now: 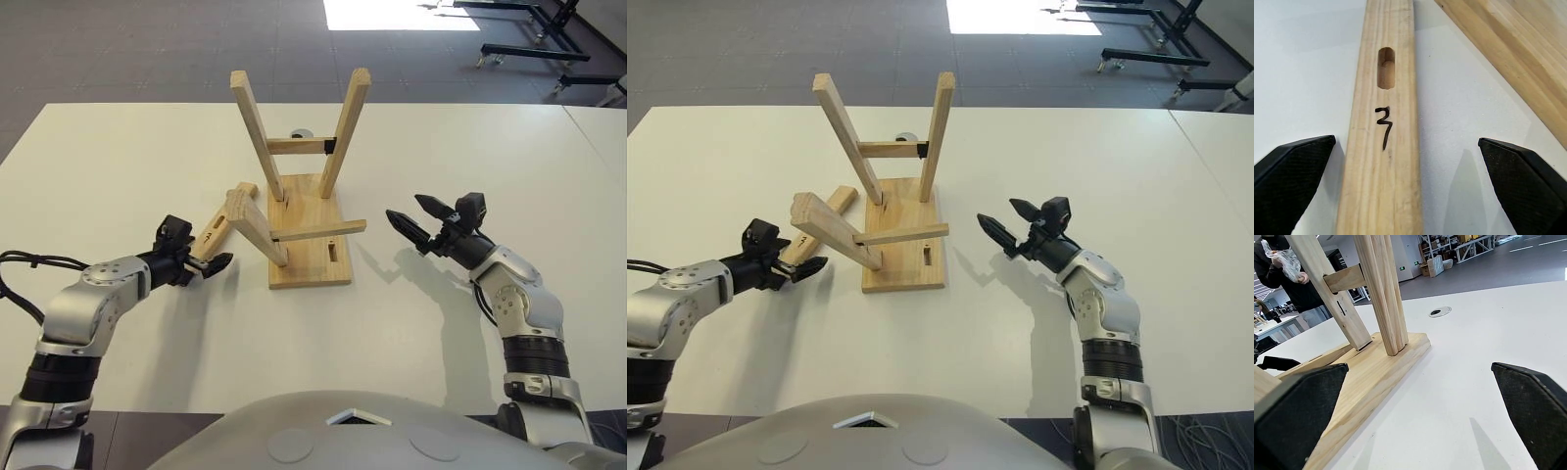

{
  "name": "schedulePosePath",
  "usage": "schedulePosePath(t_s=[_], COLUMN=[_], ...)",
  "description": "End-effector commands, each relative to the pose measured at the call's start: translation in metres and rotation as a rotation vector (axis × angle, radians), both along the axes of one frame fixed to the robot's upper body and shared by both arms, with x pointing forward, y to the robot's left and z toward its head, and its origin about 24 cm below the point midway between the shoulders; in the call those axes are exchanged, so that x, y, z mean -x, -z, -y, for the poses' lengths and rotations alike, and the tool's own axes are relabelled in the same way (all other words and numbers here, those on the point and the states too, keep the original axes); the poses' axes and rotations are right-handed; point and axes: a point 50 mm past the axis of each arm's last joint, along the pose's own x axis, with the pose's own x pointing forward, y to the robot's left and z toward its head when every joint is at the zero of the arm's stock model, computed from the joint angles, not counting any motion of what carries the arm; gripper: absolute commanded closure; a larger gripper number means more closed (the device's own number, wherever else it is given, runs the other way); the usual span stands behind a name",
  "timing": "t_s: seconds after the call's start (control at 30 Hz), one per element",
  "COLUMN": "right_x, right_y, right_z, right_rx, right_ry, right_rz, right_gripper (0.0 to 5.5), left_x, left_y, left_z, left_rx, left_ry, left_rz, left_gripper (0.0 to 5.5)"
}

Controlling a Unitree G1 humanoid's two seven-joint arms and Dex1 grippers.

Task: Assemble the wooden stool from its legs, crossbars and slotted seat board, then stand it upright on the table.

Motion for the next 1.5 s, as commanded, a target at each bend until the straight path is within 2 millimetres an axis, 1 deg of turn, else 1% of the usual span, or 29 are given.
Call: schedulePosePath(t_s=[0.03, 0.17, 0.3, 0.4, 0.43, 0.47, 0.53, 0.57, 0.63, 0.77, 0.87, 1.0, 1.1, 1.3, 1.43, 1.5], right_x=[-0.001, -0.002, -0.001, 0.000, 0.001, 0.001, 0.002, 0.002, 0.004, 0.006, 0.007, 0.007, 0.006, 0.004, -0.002, -0.004], right_y=[-0.002, -0.002, 0.000, 0.002, 0.003, 0.004, 0.005, 0.006, 0.007, 0.010, 0.012, 0.013, 0.014, 0.015, 0.013, 0.012], right_z=[-0.005, -0.006, -0.004, -0.005, -0.005, -0.005, -0.004, -0.004, -0.004, -0.009, -0.011, -0.012, -0.013, -0.008, -0.004, -0.002], right_rx=[-0.002, -0.006, -0.008, -0.007, -0.007, -0.005, -0.002, -0.002, -0.002, -0.013, -0.019, -0.022, -0.024, -0.024, -0.020, -0.015], right_ry=[-0.003, 0.000, 0.018, 0.022, 0.023, 0.025, 0.028, 0.029, 0.033, 0.041, 0.044, 0.052, 0.058, 0.080, 0.088, 0.089], right_rz=[0.009, 0.005, 0.001, -0.005, -0.007, -0.010, -0.014, -0.015, -0.017, -0.023, -0.025, -0.024, -0.024, -0.022, -0.012, -0.008], right_gripper=[0.10, 0.10, 0.10, 0.10, 0.10, 0.10, 0.10, 0.10, 0.10, 0.10, 0.10, 0.10, 0.10, 0.10, 0.10, 0.10], left_x=[0.006, 0.007, 0.006, 0.007, 0.008, 0.009, 0.010, 0.011, 0.012, 0.014, 0.015, 0.011, 0.007, -0.014, -0.025, -0.032], left_y=[0.024, 0.025, 0.025, 0.026, 0.026, 0.025, 0.022, 0.021, 0.018, 0.019, 0.023, 0.025, 0.022, 0.000, -0.022, -0.036], left_z=[-0.003, -0.004, -0.004, -0.007, -0.008, -0.008, -0.008, -0.008, -0.010, -0.022, -0.030, -0.028, -0.027, -0.031, -0.026, -0.028], left_rx=[-0.026, -0.005, -0.035, -0.103, -0.126, -0.141, -0.158, -0.163, -0.181, -0.219, -0.228, -0.237, -0.236, -0.143, -0.091, -0.069], left_ry=[-0.069, -0.082, -0.092, -0.076, -0.068, -0.060, -0.047, -0.044, -0.036, -0.064, -0.097, -0.080, -0.084, -0.152, -0.150, -0.167], left_rz=[-0.070, -0.084, -0.107, -0.126, -0.130, -0.135, -0.144, -0.150, -0.176, -0.243, -0.278, -0.278, -0.244, -0.106, -0.014, 0.046], left_gripper=[0.12, 0.12, 0.69, 1.11, 1.15, 1.38, 1.55, 1.75, 1.97, 2.58, 2.86, 3.36, 3.42, 3.42, 3.43, 3.43])
